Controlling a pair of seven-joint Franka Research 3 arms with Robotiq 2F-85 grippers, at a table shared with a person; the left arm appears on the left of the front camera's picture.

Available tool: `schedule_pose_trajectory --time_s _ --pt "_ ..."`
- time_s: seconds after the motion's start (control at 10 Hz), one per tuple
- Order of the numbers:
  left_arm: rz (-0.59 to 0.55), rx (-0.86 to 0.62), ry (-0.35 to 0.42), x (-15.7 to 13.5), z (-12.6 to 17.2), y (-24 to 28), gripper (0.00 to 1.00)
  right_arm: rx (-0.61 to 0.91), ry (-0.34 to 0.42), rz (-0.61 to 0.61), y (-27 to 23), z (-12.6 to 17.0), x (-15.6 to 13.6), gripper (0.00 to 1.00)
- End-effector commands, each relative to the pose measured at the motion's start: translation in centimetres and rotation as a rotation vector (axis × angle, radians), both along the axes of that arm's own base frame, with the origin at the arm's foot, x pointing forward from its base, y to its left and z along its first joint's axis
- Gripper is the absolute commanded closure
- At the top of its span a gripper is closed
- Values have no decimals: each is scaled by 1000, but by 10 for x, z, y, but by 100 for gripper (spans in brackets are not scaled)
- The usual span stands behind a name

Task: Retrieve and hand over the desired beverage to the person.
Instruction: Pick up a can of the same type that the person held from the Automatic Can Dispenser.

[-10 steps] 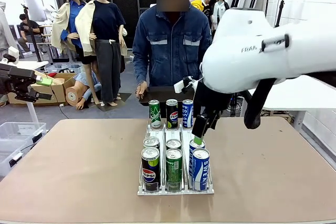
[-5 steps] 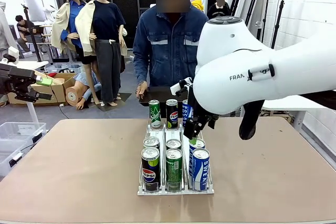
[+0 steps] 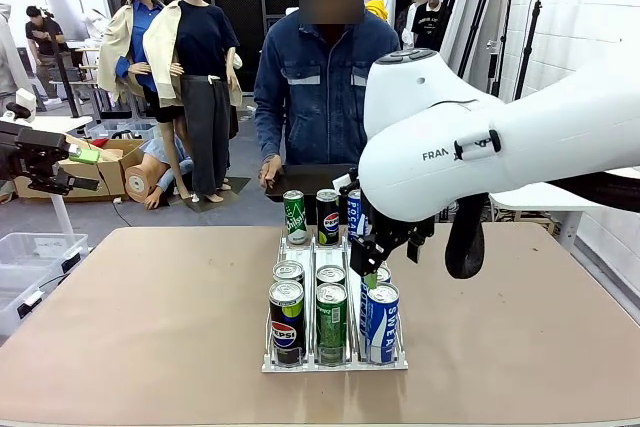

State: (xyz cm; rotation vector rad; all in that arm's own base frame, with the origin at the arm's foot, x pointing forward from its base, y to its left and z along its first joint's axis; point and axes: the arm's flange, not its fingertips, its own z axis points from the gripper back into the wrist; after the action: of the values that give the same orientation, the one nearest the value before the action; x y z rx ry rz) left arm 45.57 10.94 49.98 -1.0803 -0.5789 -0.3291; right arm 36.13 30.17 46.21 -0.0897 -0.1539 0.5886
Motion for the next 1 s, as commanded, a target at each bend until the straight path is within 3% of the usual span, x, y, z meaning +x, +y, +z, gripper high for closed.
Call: schedule_pose_trajectory --time_s 0.0,0.6,0.9 --pt "3 -7 -1 -1 1 1 0 -1 46 -49 7 6 4 0" --pt "3 -7 -1 -1 1 1 0 54 141 -104 5 -3 5 0" --pt "3 -7 -1 -1 1 1 0 61 152 -115 0 -14 8 0"
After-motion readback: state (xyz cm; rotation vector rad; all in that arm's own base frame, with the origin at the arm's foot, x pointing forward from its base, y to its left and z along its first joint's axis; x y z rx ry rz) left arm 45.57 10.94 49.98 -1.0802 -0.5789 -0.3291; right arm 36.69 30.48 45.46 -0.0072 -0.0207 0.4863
